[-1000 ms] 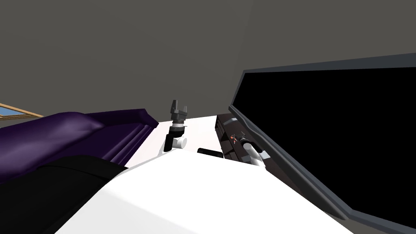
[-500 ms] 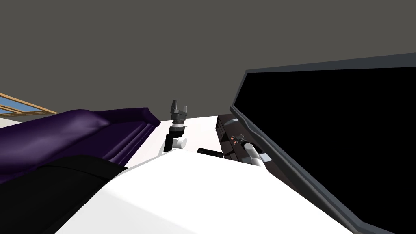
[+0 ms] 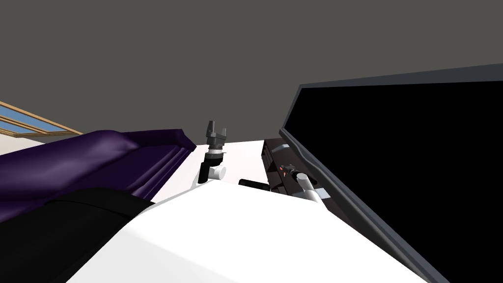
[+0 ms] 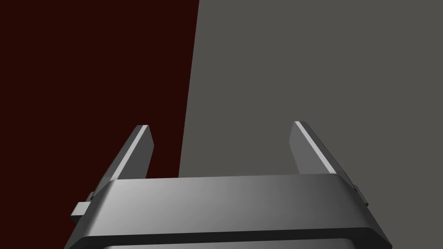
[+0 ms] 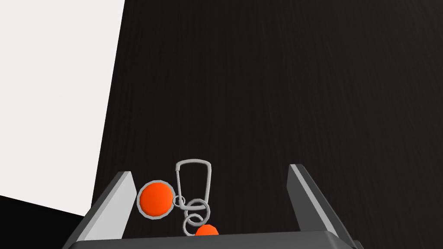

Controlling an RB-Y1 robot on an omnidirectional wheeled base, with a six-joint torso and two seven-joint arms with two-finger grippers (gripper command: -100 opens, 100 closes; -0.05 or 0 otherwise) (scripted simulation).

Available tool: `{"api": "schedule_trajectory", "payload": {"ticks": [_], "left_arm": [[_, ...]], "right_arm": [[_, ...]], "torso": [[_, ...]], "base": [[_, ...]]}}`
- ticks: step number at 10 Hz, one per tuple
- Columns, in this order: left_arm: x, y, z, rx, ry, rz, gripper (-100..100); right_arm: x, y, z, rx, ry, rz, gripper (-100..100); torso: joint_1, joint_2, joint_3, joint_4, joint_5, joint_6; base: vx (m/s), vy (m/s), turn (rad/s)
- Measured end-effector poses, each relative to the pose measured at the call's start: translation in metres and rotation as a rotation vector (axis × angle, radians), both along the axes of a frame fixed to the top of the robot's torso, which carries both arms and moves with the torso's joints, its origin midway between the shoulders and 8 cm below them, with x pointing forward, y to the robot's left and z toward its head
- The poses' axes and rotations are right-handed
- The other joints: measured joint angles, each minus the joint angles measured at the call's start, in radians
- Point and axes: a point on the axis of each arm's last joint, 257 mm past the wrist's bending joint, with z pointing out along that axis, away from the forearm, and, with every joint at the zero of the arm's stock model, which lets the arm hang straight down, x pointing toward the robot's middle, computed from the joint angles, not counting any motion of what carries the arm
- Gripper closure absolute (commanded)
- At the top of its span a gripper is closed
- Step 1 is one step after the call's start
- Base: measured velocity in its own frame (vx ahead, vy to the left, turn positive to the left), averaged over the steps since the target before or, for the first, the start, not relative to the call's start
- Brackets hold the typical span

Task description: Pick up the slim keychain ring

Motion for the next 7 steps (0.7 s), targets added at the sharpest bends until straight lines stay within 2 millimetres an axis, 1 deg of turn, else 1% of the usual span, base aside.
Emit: {"api": "schedule_trajectory", "payload": {"ticks": [4,6,7], "left_arm": [[0.000,0.000,0.000,0.000,0.000,0.000,0],[0.000,0.000,0.000,0.000,0.000,0.000,0],[0.000,0.000,0.000,0.000,0.000,0.000,0]], "right_arm": [[-0.016,0.004,-0.023,0.124,0.091,-0.038,-100],[-0.029,0.007,-0.035,0.184,0.138,-0.055,-100],[-0.030,0.008,-0.036,0.189,0.141,-0.054,0]], "torso": [[0.000,0.000,0.000,0.000,0.000,0.000],[0.000,0.000,0.000,0.000,0.000,0.000],[0.000,0.000,0.000,0.000,0.000,0.000]], "base": [[0.006,-0.024,0.076],[0.002,-0.014,0.031],[0.000,0.000,0.000]]}}
